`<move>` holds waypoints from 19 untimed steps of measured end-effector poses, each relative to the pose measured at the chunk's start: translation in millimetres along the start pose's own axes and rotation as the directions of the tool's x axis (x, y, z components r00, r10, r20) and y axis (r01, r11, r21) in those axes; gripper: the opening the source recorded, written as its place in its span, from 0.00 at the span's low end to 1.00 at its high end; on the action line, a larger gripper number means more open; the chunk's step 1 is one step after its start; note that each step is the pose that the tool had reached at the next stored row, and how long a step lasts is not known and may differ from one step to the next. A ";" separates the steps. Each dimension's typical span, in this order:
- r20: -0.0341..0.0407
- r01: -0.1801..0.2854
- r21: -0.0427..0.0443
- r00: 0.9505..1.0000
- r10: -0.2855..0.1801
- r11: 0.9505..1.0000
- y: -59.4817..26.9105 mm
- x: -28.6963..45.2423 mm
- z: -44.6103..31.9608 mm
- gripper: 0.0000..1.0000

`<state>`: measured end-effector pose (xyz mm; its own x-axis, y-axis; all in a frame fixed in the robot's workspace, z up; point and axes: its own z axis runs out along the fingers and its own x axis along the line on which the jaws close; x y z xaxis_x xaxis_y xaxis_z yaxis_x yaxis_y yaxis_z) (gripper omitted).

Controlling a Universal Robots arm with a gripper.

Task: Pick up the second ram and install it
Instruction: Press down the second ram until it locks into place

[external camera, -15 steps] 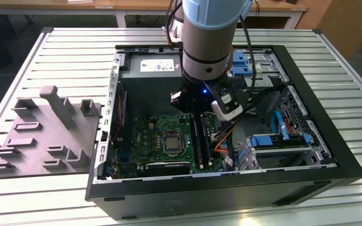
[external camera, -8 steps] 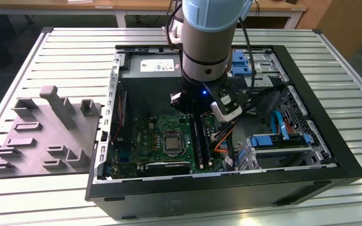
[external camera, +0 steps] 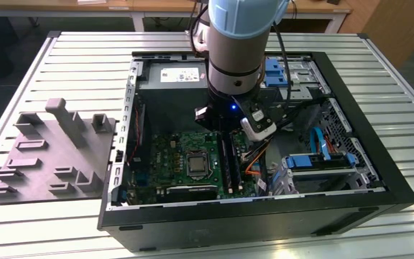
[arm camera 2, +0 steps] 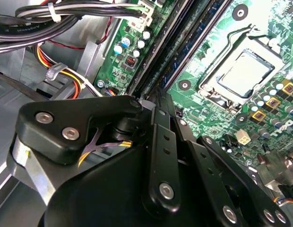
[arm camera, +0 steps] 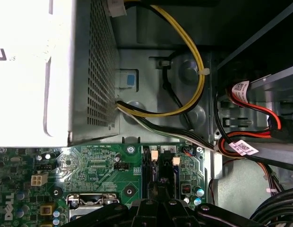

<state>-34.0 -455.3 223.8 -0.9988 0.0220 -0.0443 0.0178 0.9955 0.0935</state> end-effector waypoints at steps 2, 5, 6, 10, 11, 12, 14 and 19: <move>0.000 0.000 -0.001 1.000 0.000 1.000 0.0 0.0 1.5 0.10; 0.000 0.000 0.000 1.000 0.000 1.000 -0.2 0.1 2.8 0.10; 0.000 0.000 0.000 1.000 0.000 1.000 -0.3 0.1 2.8 0.10; 0.000 0.000 0.000 1.000 0.000 1.000 -0.5 0.2 4.8 0.10; 0.000 0.000 0.000 1.000 0.000 1.000 -0.5 0.3 4.9 0.10; 0.000 0.000 0.000 1.000 0.000 1.000 -0.5 0.3 4.9 0.10; 0.000 0.000 0.000 1.000 0.000 1.000 -0.5 0.3 5.1 0.10; 0.000 0.000 0.000 1.000 0.000 1.000 -0.6 0.3 6.8 0.10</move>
<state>-34.0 -455.3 217.0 -0.9988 0.0220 -0.0444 0.0178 0.9955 0.0936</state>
